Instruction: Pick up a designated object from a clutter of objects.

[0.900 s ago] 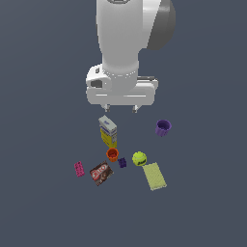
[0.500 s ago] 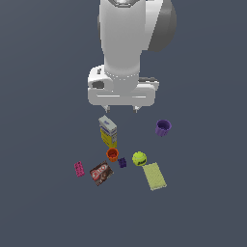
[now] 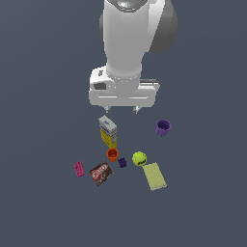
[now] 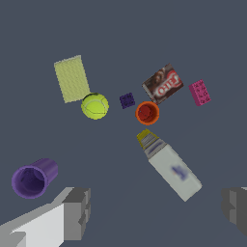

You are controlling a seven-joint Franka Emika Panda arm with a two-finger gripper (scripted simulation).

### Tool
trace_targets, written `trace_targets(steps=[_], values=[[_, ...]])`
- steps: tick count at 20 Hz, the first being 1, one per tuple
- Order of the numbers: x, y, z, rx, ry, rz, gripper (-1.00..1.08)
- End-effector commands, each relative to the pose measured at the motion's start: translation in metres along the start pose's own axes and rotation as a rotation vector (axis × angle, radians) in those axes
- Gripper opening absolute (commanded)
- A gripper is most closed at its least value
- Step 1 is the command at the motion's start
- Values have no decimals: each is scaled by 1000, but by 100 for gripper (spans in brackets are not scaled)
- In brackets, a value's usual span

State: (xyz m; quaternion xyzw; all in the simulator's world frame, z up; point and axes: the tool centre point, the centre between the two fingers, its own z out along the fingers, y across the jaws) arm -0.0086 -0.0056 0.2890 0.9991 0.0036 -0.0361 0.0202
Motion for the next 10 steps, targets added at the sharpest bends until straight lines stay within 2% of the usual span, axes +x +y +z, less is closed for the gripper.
trace_targets(steps=[1, 10], values=[[3, 0, 4, 0, 1, -8, 100], [32, -2, 43, 5, 16, -84, 100]])
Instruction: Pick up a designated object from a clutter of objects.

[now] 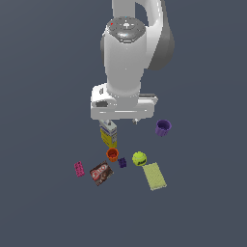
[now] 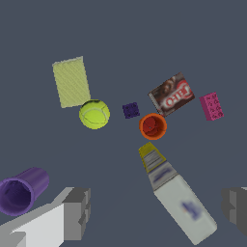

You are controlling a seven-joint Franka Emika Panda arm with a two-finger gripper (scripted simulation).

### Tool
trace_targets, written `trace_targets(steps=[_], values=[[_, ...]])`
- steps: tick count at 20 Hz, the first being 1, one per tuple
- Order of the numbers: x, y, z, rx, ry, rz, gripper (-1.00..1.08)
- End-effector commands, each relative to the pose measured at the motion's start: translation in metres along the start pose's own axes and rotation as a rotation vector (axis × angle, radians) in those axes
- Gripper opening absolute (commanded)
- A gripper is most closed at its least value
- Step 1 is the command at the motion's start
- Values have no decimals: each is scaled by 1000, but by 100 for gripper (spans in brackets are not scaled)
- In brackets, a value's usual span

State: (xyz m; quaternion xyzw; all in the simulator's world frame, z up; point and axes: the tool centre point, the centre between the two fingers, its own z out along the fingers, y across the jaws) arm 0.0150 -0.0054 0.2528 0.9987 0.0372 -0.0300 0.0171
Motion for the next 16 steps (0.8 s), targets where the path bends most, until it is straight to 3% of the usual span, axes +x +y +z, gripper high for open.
trace_targets(steps=[1, 16], values=[[10, 0, 16, 2, 5, -29, 100], [66, 0, 143, 19, 53, -233, 100]])
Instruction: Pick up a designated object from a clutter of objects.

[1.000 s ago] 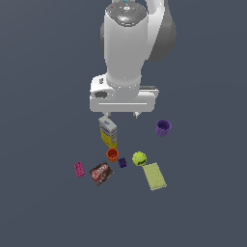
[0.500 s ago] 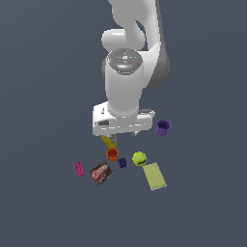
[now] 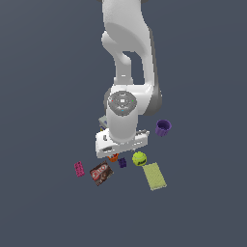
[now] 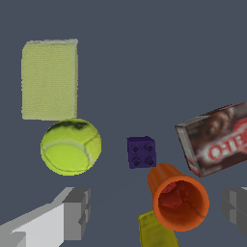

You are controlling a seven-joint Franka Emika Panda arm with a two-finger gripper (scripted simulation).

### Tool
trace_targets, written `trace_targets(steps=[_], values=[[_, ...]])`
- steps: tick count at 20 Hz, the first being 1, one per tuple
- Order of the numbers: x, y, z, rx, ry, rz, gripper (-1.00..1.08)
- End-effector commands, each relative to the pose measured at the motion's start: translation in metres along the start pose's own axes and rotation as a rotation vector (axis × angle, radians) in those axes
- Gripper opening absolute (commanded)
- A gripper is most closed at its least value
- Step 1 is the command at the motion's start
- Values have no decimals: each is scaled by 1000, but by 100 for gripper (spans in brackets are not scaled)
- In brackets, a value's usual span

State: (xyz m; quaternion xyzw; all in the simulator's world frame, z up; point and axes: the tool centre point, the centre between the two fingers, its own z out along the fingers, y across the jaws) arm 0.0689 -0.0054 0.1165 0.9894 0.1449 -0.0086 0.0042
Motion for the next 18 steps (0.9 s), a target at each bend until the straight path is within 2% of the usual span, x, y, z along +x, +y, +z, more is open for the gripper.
trace_targets(steps=[1, 7, 18], values=[[4, 1, 16, 2, 8, -25, 100], [9, 2, 40, 5, 17, -58, 100], [9, 2, 55, 5, 17, -62, 100]])
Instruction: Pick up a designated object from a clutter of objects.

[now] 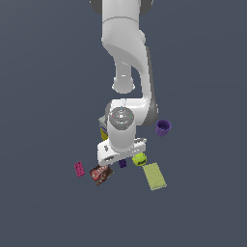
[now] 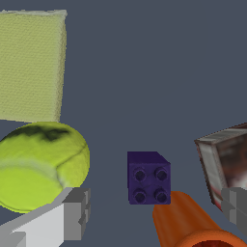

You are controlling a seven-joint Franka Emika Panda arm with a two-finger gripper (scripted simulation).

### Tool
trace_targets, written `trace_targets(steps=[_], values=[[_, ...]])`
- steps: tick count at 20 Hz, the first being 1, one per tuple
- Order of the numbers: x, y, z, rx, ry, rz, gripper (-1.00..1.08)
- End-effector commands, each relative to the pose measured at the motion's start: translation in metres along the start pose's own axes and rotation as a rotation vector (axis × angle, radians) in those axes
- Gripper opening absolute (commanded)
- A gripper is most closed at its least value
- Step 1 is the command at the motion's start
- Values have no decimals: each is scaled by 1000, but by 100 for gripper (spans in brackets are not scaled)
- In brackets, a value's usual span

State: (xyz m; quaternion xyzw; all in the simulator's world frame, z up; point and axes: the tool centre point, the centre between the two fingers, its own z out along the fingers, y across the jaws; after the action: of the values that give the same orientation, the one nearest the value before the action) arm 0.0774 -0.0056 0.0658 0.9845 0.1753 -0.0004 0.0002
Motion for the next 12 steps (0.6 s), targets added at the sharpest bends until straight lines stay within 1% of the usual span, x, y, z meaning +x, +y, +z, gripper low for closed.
trace_targets(steps=[1, 7, 12], values=[[-1, 0, 9, 0, -1, 0, 100], [-1, 0, 37, 0, 0, -2, 100], [0, 0, 44, 0, 0, -2, 100]])
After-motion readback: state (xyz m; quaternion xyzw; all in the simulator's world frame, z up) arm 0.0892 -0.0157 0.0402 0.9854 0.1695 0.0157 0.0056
